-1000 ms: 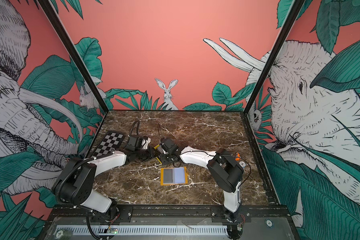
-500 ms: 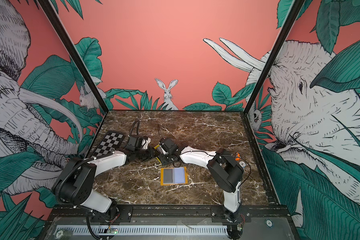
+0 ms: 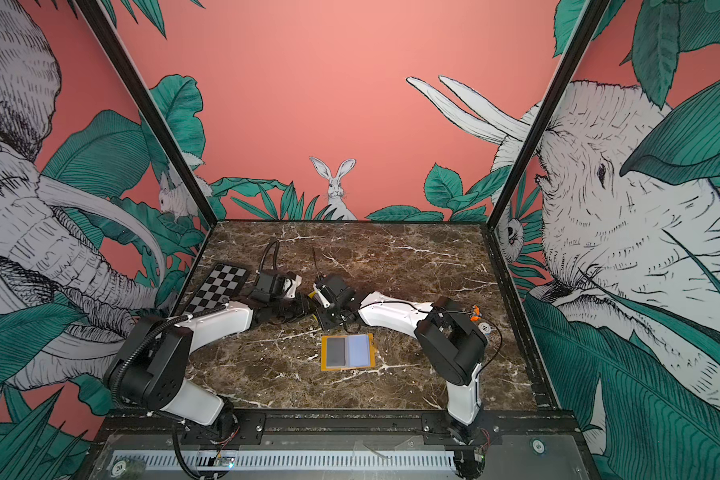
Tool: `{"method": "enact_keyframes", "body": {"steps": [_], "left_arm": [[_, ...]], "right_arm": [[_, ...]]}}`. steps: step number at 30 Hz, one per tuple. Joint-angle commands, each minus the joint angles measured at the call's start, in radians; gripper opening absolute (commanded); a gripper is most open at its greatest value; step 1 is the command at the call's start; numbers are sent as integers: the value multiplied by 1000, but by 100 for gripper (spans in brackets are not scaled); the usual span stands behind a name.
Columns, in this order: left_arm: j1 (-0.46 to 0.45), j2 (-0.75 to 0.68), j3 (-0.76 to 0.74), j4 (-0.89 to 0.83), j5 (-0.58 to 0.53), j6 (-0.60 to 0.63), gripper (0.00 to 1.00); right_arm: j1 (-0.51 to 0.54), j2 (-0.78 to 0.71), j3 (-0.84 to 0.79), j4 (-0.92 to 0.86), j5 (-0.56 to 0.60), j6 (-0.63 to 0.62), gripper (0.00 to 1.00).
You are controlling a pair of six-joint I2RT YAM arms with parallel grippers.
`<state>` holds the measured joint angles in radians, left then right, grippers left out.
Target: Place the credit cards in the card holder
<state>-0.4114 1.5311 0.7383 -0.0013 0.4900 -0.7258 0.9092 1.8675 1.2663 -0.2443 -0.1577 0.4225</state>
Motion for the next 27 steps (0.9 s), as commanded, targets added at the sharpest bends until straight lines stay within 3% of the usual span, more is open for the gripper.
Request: {"method": "enact_keyframes", "body": {"steps": [1, 27], "left_arm": [[6, -20, 8, -39, -8, 13, 34], [7, -34, -20, -53, -16, 21, 34]], "right_arm": [[9, 4, 28, 10, -14, -20, 16], [24, 46, 78, -22, 15, -40, 18]]}}
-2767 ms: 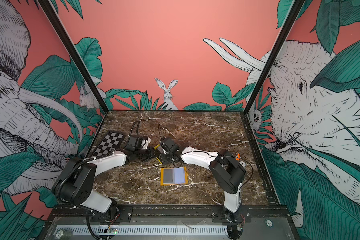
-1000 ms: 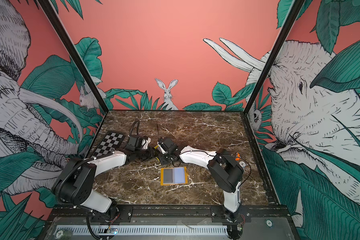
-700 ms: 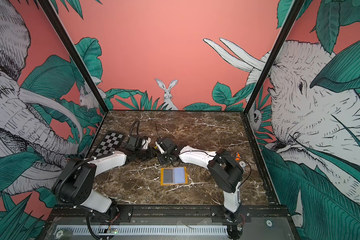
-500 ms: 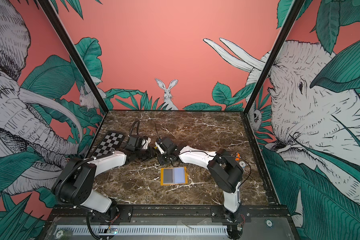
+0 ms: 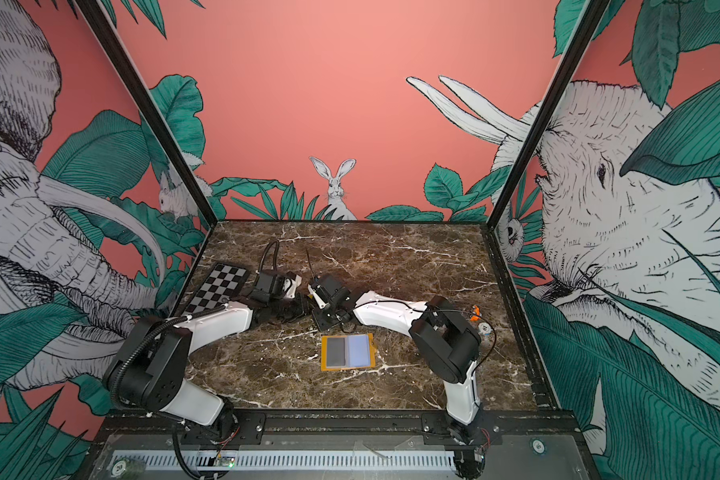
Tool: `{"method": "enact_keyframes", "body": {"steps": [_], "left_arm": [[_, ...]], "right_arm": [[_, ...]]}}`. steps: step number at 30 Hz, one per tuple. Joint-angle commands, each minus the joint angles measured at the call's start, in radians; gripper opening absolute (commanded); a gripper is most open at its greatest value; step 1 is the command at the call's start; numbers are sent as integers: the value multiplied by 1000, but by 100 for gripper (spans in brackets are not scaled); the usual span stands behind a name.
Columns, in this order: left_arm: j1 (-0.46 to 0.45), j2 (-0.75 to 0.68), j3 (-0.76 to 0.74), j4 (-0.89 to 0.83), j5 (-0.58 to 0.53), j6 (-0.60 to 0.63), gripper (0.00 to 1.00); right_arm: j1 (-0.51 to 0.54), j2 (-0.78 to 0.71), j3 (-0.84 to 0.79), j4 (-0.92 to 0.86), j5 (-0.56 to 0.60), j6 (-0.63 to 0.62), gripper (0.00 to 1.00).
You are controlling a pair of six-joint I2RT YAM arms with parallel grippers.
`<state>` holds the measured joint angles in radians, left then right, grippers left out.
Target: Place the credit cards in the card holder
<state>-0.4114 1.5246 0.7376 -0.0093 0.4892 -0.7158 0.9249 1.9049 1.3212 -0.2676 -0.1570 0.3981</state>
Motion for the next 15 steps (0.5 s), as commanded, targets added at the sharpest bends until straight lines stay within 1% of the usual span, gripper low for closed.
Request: {"method": "enact_keyframes", "body": {"steps": [1, 15], "left_arm": [[8, -26, -20, -46, -15, 11, 34], [6, -31, -29, -59, -30, 18, 34]], "right_arm": [[9, 10, 24, 2, 16, -16, 19], [12, 2, 17, -3, 32, -16, 22]]}}
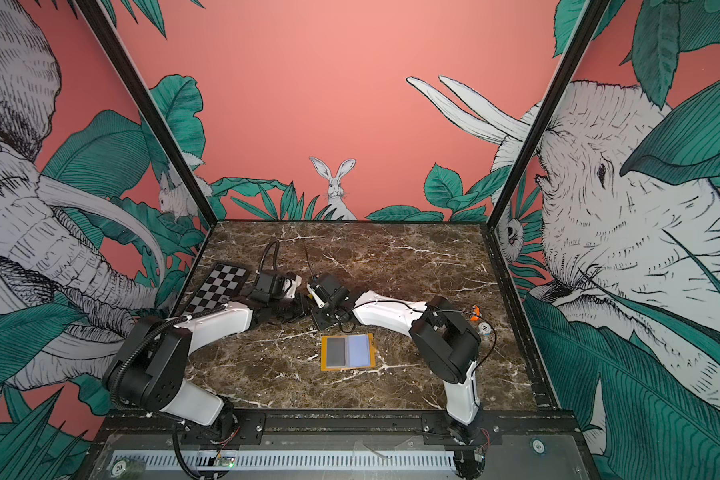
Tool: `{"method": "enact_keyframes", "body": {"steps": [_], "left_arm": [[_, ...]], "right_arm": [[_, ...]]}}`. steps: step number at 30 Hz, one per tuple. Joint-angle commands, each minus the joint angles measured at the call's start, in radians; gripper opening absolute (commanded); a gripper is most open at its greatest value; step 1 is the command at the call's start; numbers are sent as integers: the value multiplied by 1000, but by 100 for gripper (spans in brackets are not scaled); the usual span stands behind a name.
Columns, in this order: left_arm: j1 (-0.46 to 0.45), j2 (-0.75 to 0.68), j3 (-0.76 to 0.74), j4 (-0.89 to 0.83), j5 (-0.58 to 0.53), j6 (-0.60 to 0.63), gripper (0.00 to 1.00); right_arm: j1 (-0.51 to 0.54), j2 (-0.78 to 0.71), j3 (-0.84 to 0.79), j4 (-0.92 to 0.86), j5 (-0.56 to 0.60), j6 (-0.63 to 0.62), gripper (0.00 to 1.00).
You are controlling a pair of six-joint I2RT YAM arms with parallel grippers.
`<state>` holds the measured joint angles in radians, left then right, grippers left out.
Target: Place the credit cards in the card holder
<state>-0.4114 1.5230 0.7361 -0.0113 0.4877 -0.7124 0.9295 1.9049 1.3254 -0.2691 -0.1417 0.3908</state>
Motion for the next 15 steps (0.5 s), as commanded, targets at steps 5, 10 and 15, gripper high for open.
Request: {"method": "enact_keyframes", "body": {"steps": [5, 10, 15], "left_arm": [[6, -36, -21, -72, -37, 20, 34], [6, -37, -21, -66, -34, 18, 34], [6, -34, -24, -63, -29, 21, 34]], "right_arm": [[8, -6, 14, -3, 19, -10, 20], [9, -6, 6, -7, 21, -8, 19], [10, -13, -6, -5, 28, -3, 17]]}}
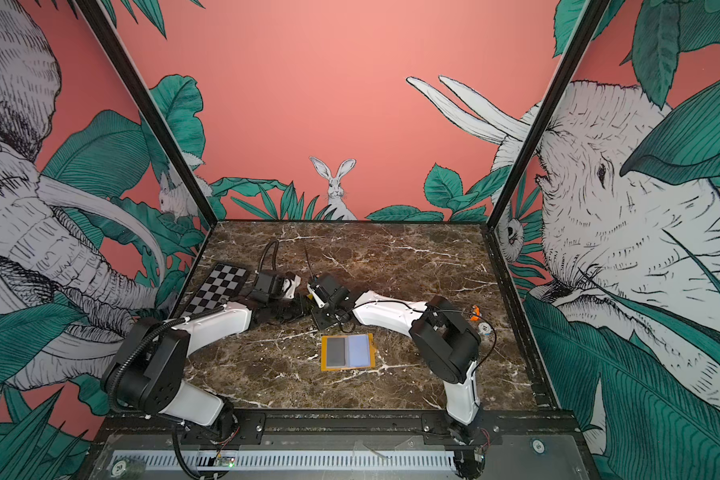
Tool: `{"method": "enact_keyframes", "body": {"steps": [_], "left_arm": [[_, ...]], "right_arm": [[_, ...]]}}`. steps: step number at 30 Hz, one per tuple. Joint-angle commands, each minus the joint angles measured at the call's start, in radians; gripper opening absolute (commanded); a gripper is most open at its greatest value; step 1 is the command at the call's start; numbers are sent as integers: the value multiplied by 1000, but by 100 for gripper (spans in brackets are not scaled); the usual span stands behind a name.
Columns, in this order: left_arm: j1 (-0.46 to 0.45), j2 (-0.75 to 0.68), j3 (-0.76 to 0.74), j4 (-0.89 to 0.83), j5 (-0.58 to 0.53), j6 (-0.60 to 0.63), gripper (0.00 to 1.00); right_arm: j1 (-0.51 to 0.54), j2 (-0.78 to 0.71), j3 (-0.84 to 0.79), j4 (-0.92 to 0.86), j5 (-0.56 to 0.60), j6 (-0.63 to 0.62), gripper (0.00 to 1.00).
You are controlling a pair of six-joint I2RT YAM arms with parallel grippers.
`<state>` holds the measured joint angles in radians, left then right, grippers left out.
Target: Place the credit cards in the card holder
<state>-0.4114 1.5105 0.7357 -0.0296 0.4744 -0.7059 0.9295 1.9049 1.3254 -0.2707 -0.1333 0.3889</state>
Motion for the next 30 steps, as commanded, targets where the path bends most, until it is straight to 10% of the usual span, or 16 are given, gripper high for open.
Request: {"method": "enact_keyframes", "body": {"steps": [1, 30], "left_arm": [[7, -22, -24, -44, -16, 12, 34], [12, -68, -13, -46, -5, -3, 34]], "right_arm": [[11, -13, -7, -7, 25, -1, 17], [21, -68, -38, -47, 102, -30, 3]]}}
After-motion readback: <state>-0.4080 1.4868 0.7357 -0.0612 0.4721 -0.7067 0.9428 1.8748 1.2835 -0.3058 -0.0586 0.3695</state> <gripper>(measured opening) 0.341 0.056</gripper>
